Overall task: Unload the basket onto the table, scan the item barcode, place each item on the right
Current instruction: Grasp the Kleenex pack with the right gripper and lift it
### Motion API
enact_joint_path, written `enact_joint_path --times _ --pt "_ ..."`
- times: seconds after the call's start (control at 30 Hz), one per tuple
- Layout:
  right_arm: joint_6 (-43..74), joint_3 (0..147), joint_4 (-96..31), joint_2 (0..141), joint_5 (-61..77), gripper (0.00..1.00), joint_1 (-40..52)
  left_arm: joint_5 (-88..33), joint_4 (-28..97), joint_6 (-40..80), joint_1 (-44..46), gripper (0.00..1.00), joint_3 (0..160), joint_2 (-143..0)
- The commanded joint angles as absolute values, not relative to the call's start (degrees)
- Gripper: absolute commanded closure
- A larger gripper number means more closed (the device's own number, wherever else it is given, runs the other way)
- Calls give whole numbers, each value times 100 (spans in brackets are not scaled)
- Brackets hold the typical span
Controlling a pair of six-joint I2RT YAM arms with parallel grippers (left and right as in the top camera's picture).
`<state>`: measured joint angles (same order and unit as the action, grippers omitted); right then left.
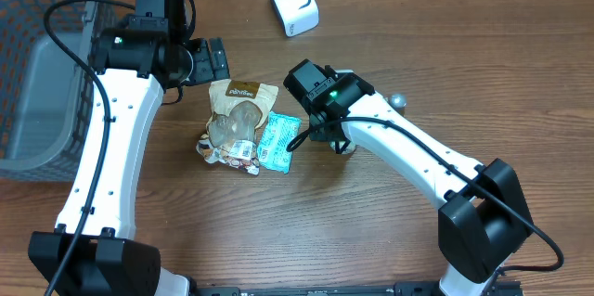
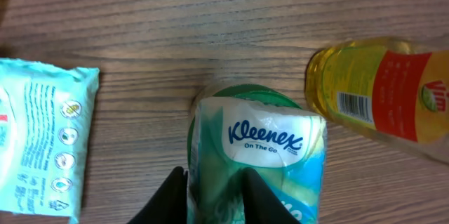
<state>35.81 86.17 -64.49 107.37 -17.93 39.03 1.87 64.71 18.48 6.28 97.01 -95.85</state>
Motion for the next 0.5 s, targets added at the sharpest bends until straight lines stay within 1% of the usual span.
enact_joint_path --times 0.0,0.1,0.23,0.47 --pt "3601 8501 -6462 10685 -1686 79 3889 145 6449 1885 639 0 9754 -9601" --pt "3599 8501 -6565 10685 -1651 79 3889 145 6449 1885 639 0 9754 -9601" --pt "3599 8501 -6565 10685 -1649 96 3889 145 6449 1885 639 0 9754 -9601" --pt "3601 8965 -6783 10680 -1619 96 3887 145 6449 1885 639 0 9754 -9601"
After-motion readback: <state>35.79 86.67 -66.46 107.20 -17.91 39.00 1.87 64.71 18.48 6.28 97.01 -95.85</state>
